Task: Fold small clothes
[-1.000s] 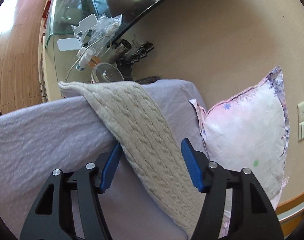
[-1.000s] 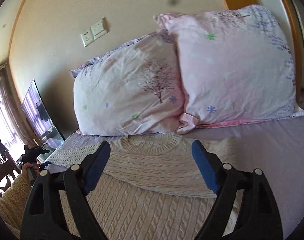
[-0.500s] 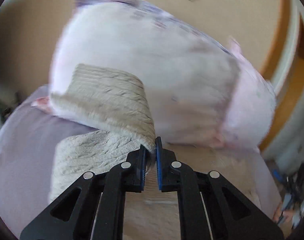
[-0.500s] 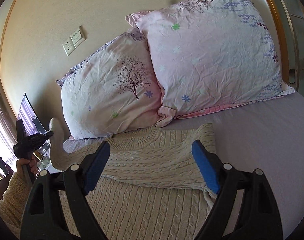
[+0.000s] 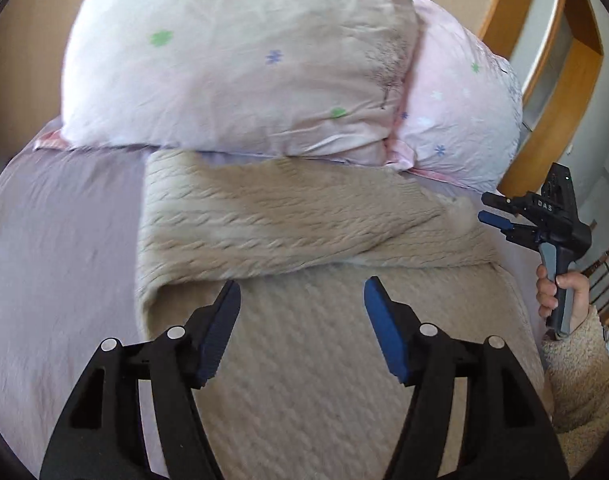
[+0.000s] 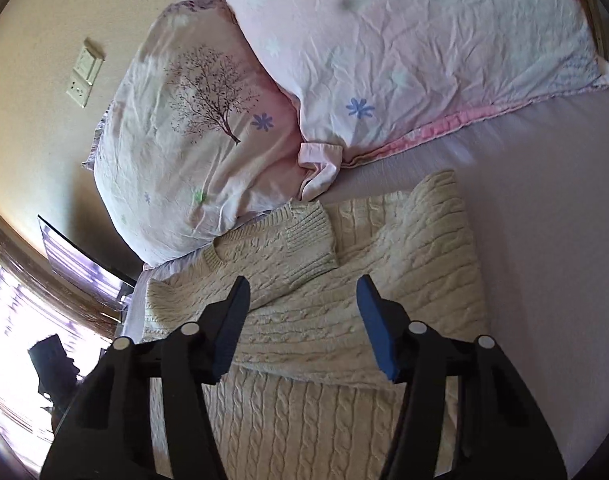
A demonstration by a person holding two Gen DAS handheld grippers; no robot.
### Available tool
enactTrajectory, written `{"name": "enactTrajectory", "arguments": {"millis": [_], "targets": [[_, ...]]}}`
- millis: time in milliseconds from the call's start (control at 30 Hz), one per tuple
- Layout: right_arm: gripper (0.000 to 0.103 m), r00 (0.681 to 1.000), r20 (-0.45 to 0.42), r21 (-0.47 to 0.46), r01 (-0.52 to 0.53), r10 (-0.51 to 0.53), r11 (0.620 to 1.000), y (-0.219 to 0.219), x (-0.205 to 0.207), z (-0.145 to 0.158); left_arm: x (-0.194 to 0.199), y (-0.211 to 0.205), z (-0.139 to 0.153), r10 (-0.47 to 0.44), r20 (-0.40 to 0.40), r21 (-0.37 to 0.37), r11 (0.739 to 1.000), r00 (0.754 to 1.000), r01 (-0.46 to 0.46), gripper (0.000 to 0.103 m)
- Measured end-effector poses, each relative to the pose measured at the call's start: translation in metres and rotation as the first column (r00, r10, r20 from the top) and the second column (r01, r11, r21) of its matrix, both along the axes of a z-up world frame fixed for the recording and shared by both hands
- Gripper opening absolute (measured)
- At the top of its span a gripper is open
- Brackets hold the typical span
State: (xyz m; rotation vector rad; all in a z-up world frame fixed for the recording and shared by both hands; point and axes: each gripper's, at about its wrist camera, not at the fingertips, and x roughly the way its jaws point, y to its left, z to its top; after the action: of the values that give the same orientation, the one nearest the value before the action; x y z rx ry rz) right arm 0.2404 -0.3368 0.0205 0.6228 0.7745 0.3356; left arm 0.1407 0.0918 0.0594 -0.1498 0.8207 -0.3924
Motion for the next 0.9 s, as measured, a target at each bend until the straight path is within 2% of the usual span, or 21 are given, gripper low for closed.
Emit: {"name": "enactTrajectory", "arguments": {"millis": [67,133,200,233,267,367,400,467,533,600,700,733,767,833,900], "targets": [[0.054,0.998,-0.06,-0.013,0.006,-0.006,1.0,0.012,0.024,-0.009,-0.017,0.022,-0.008,0.042,-0.038,-0.01,0.999,0.998,-0.042,0.07],[0.054,0.995,-0.098,-0.074,0.014,-0.021,0.997,0.025,0.045,-0.014,-0.03,0.035,-0.018,0.064,-0.077,-0.014,0.998,0.995,-0.065,0.071],[0.051,0.994,-0.101,-0.142,0.019,-0.034,0.99,0.038,0.057,-0.017,-0.042,0.042,-0.026,0.078,-0.1,-0.017,0.997,0.992,-0.08,0.072],[0.035,0.996,-0.079,-0.193,0.027,-0.043,0.981,0.044,0.06,-0.015,-0.046,0.045,-0.031,0.08,-0.111,-0.025,0.996,0.991,-0.083,0.074],[0.01,0.997,-0.067,-0.231,0.019,-0.036,0.973,0.05,0.061,-0.014,-0.049,0.047,-0.035,0.076,-0.121,-0.037,0.996,0.99,-0.082,0.075],[0.01,0.999,0.022,-0.207,0.044,-0.04,0.977,0.049,0.041,0.002,-0.053,0.047,-0.044,0.066,-0.144,-0.05,0.996,0.987,-0.074,0.075],[0.01,0.997,0.061,-0.192,0.064,-0.054,0.979,0.045,0.032,0.012,-0.055,0.045,-0.044,0.064,-0.13,-0.048,0.996,0.989,-0.07,0.075],[0.009,0.986,0.126,-0.166,0.131,-0.11,0.977,0.03,0.004,0.028,-0.06,0.044,-0.045,0.05,-0.119,-0.049,0.997,0.992,-0.056,0.075],[0.009,0.972,0.146,-0.157,0.207,-0.184,0.966,0.013,-0.025,0.03,-0.063,0.043,-0.046,0.037,-0.114,-0.067,0.997,0.993,-0.045,0.075],[0.014,0.967,0.086,-0.21,0.252,-0.239,0.945,-0.003,-0.041,0.022,-0.067,0.044,-0.046,0.03,-0.107,-0.08,0.996,0.994,-0.038,0.075],[0.029,0.961,0.002,-0.166,0.273,-0.276,0.948,-0.029,-0.078,-0.001,-0.075,0.047,-0.047,0.005,-0.112,-0.143,0.989,0.994,-0.021,0.075],[0.05,0.96,-0.008,-0.148,0.275,-0.279,0.95,-0.037,-0.093,-0.007,-0.079,0.048,-0.048,-0.007,-0.114,-0.17,0.985,0.993,-0.013,0.075],[0.06,0.959,-0.012,-0.138,0.278,-0.283,0.951,-0.045,-0.111,-0.014,-0.083,0.049,-0.049,-0.018,-0.114,-0.195,0.981,0.993,-0.005,0.075],[0.062,0.962,-0.034,-0.127,0.266,-0.272,0.956,-0.053,-0.14,-0.026,-0.093,0.052,-0.05,-0.031,-0.107,-0.237,0.971,0.994,0.005,0.075],[0.061,0.971,-0.071,-0.051,0.225,-0.228,0.973,-0.065,-0.168,-0.04,-0.106,0.055,-0.053,-0.046,-0.105,-0.294,0.956,0.993,0.014,0.071]]}}
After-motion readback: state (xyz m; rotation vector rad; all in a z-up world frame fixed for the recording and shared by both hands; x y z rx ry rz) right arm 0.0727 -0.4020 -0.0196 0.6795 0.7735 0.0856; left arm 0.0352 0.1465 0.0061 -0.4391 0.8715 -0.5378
